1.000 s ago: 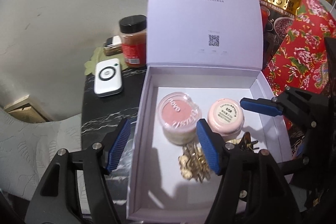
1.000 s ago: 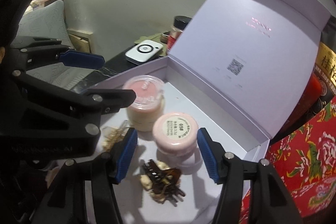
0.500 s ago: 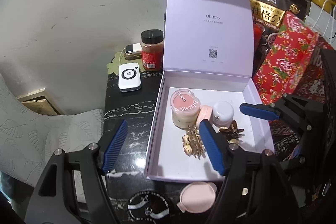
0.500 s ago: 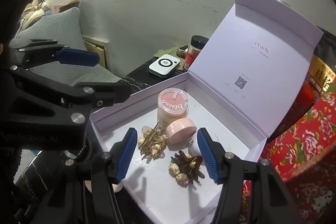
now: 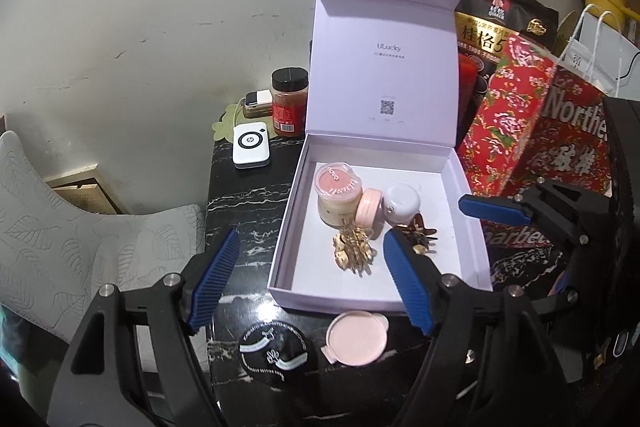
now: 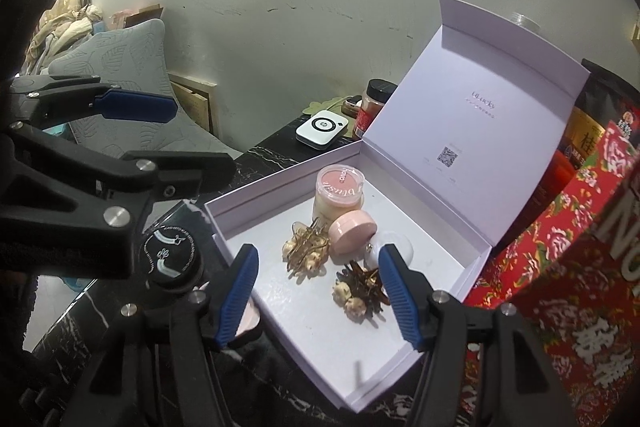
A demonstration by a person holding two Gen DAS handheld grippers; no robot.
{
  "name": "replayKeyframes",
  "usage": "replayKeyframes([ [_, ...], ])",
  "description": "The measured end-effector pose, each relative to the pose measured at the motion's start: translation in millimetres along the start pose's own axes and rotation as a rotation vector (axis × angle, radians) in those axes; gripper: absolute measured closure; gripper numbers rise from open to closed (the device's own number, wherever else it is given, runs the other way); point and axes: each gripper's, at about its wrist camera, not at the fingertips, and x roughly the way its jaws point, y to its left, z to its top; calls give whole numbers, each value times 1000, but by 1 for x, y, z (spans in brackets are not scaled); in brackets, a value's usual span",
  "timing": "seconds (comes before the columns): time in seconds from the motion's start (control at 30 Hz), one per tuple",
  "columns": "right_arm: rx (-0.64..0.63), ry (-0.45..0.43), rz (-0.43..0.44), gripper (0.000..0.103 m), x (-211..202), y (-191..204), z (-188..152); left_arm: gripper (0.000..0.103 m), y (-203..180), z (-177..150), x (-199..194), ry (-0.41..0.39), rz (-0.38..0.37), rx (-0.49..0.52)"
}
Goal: Organize objects
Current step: 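Withdraw both grippers from the box back over the table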
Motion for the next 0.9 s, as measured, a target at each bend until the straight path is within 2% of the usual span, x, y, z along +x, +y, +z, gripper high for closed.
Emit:
replayKeyframes([
  [0.63,30,-20,-16,36,-52,-1,-30,25,-29,-27,-48,-28,-5,-4],
  [0.9,26,-13,1,36,-60,7,-44,25,-31,-47,-59,-19,9,-29],
])
